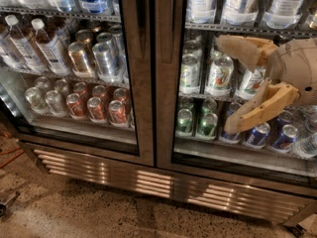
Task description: Open right fridge door
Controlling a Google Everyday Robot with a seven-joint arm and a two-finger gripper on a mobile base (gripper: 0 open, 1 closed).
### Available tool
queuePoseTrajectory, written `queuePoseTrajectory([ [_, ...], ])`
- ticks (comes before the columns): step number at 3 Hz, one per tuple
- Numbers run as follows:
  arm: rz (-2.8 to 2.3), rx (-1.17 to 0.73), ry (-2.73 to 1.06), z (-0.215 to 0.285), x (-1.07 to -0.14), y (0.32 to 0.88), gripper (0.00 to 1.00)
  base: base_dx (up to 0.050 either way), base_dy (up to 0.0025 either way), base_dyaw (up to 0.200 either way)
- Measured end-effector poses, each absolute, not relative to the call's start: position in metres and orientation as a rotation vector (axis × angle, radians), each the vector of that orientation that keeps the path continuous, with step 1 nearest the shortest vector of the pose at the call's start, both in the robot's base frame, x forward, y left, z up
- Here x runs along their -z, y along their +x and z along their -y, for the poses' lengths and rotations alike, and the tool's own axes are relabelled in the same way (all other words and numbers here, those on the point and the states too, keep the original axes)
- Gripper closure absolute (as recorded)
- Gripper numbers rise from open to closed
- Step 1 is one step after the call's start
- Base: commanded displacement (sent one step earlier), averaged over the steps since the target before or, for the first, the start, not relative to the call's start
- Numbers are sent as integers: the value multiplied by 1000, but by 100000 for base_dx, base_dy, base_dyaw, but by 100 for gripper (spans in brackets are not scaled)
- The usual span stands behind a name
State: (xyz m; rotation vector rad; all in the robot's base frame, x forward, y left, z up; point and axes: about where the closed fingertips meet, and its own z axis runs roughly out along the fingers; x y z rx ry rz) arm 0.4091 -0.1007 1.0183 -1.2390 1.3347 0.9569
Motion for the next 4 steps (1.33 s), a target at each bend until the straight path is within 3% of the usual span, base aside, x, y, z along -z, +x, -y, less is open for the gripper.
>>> queuePoseTrajectory([
  [4,-1289,-1030,-1120,91,-1016,412,0,0,0,0],
])
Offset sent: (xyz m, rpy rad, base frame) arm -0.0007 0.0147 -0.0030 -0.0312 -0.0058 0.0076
